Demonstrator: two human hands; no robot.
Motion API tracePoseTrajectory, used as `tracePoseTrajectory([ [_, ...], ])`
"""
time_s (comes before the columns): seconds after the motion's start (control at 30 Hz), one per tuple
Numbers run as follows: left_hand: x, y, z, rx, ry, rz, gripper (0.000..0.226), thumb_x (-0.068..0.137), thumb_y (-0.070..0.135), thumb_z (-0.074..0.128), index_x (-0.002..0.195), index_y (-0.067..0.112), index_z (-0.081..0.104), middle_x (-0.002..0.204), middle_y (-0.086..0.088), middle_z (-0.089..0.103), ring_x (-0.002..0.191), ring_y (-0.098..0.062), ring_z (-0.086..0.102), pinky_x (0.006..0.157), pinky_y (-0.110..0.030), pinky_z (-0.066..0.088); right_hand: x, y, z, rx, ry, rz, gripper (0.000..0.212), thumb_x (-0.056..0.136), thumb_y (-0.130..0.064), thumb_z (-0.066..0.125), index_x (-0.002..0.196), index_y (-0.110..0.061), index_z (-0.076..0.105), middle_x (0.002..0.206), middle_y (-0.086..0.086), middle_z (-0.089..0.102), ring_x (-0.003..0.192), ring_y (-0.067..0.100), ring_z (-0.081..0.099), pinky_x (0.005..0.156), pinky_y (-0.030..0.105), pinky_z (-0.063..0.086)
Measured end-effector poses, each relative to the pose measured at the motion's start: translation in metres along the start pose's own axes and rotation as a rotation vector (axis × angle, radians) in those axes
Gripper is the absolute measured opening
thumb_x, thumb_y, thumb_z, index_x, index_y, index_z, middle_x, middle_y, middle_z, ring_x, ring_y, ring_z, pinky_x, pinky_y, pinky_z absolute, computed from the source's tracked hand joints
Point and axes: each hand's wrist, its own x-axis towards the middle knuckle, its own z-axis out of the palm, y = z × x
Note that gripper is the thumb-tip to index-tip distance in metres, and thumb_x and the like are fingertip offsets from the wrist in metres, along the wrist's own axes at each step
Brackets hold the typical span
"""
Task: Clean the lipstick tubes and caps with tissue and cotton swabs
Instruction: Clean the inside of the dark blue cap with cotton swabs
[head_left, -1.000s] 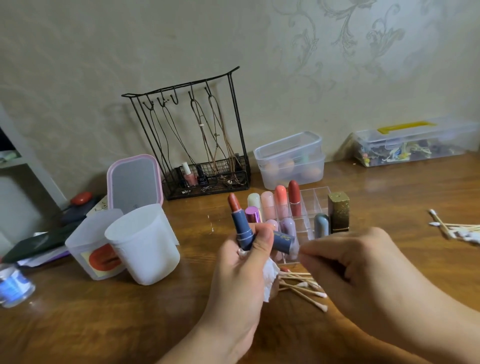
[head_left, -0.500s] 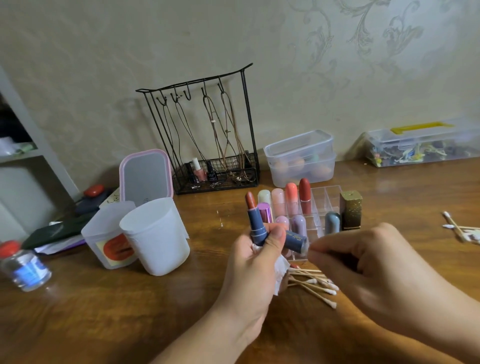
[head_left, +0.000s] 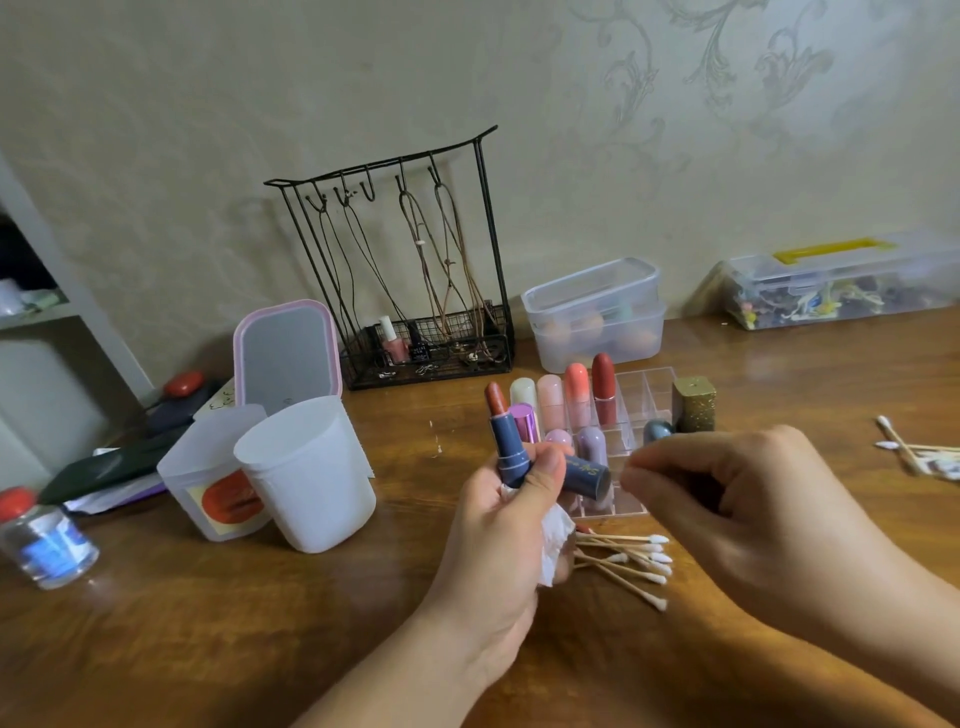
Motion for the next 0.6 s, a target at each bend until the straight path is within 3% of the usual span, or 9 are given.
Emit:
tracePoseTrajectory([
  [0.1,0.000,0.002,-0.001,-0.126,-0.040,-0.059,0.041,0.079,0.026,0.063,0.116,0.010,0.061,0.099,-0.015,0.073,0.084,-0.028,0.071,0.069,-0.037,0.053,0.001,-0.002,0.003,-0.085,0.080,-0.015,0.018,0.083,-0.014,0.076,0.066,-0.018,0.072,0.051,-0.002,0.058,0.049,0.011,0.051,0.046,0.016,0.039],
  [0.2,0.000,0.004,0.001,-0.229,-0.073,-0.088,0.041,0.074,0.021,0.063,0.112,0.004,0.063,0.093,-0.019,0.072,0.076,-0.029,0.071,0.059,-0.035,0.059,-0.003,-0.012,0.003,-0.031,0.129,-0.073,0.007,0.079,-0.023,0.075,0.073,-0.020,0.075,0.060,-0.011,0.064,0.055,0.007,0.057,0.051,0.012,0.041],
  [0.3,-0.006,0.004,0.004,-0.243,-0.113,-0.094,0.033,0.078,0.020,0.060,0.106,0.004,0.064,0.073,-0.014,0.070,0.057,-0.021,0.068,0.046,-0.025,0.054,-0.003,-0.015,-0.001,-0.020,0.188,-0.143,0.009,0.080,-0.024,0.074,0.077,-0.016,0.076,0.066,-0.012,0.062,0.057,0.003,0.051,0.056,0.005,0.039],
  [0.37,-0.008,0.004,0.006,-0.271,-0.116,-0.146,0.030,0.081,0.022,0.057,0.104,0.005,0.065,0.063,-0.009,0.066,0.046,-0.015,0.063,0.040,-0.019,0.048,-0.002,-0.015,-0.003,-0.127,0.194,-0.185,0.009,0.083,-0.020,0.073,0.079,-0.012,0.076,0.067,-0.008,0.062,0.056,0.005,0.047,0.055,0.009,0.041],
  [0.47,-0.008,0.004,0.004,-0.342,-0.147,-0.248,0.025,0.086,0.026,0.055,0.095,0.006,0.067,0.054,-0.004,0.055,0.038,-0.011,0.053,0.035,-0.014,0.041,-0.004,-0.013,-0.003,-0.237,0.160,-0.223,0.016,0.089,-0.020,0.067,0.078,-0.011,0.074,0.066,-0.001,0.061,0.052,0.016,0.052,0.046,0.029,0.045],
  [0.53,-0.005,0.001,0.000,-0.411,-0.237,-0.291,0.020,0.088,0.028,0.062,0.081,0.010,0.068,0.052,0.004,0.039,0.033,-0.004,0.037,0.031,-0.011,0.025,-0.006,-0.019,0.000,-0.227,0.155,-0.266,0.016,0.090,-0.018,0.065,0.081,-0.010,0.074,0.067,0.001,0.060,0.053,0.020,0.052,0.047,0.029,0.044],
  [0.6,-0.004,-0.004,-0.004,-0.443,-0.344,-0.297,0.019,0.086,0.028,0.066,0.079,0.012,0.073,0.055,0.005,0.047,0.038,-0.001,0.036,0.036,-0.012,0.018,-0.007,-0.027,0.002,-0.218,0.189,-0.325,0.010,0.087,-0.014,0.069,0.083,-0.008,0.075,0.066,0.002,0.060,0.055,0.019,0.050,0.051,0.023,0.043],
])
